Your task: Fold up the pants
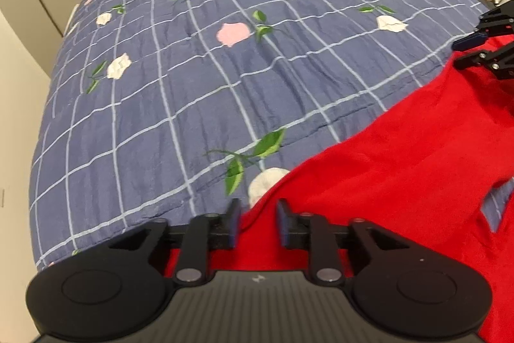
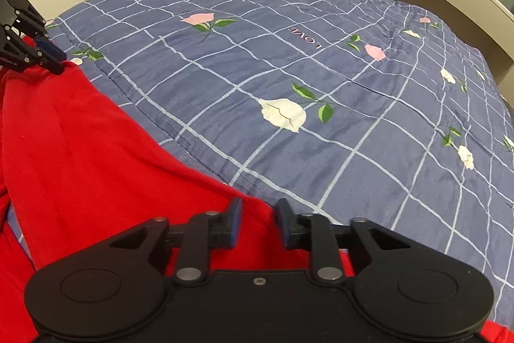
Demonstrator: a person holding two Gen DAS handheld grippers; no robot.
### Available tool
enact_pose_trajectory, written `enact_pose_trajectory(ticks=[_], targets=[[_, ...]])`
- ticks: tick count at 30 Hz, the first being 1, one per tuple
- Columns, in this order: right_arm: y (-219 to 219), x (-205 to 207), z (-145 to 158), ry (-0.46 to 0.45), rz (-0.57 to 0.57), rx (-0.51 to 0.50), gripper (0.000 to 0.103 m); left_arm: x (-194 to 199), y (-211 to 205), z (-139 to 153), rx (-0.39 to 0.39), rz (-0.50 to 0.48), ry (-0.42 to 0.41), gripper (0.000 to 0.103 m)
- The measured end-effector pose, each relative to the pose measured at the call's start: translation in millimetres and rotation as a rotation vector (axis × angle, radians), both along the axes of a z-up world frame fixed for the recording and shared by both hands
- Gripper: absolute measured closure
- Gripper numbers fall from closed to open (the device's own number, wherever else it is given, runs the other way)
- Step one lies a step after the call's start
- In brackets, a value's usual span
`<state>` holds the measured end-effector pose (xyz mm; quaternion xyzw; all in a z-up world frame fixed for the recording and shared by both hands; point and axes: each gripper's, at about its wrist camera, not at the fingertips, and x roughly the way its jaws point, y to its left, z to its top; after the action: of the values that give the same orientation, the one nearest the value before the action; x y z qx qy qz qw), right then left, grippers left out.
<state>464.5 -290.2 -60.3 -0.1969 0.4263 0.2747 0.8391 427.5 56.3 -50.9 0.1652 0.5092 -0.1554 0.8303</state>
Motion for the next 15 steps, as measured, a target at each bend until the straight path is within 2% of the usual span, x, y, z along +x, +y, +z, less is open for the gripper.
enact_pose_trajectory(ticks=[1,3,5,6,7,9,10,12,13,15], targets=[[1,1,0,0.003,0.0,0.003,0.066,1,1,0,0.002,0.001,0.0,0.063],[4,2,-1,0.009,0.0,0.004,0.051,5,4,-1,-0.004,0.008,0.012,0.06],[8,3,-3,0.009,0.005,-0.011,0.046,8,7,-1,-0.026,0.017,0.029,0.061],[10,4,-4,0.008,0.006,-0.018,0.045,8,8,-1,-0.035,0.019,0.038,0.065],[12,4,-5,0.011,0.003,-0.021,0.047,7,9,-1,-0.049,0.017,0.044,0.079],[14,5,-6,0.027,-0.002,-0.014,0.064,4,8,1,-0.072,0.014,0.06,0.09],[15,4,-6,0.029,-0.005,-0.014,0.07,1,5,1,-0.059,0.011,0.055,0.094],[19,2,-4,0.036,0.0,-0.028,0.09,-4,1,2,-0.038,-0.004,0.045,0.098],[22,0,-3,0.033,0.005,-0.046,0.092,-7,0,4,-0.035,-0.001,0.037,0.1],[29,-3,0,0.015,0.013,-0.085,0.102,-11,1,7,-0.041,0.013,0.023,0.102]])
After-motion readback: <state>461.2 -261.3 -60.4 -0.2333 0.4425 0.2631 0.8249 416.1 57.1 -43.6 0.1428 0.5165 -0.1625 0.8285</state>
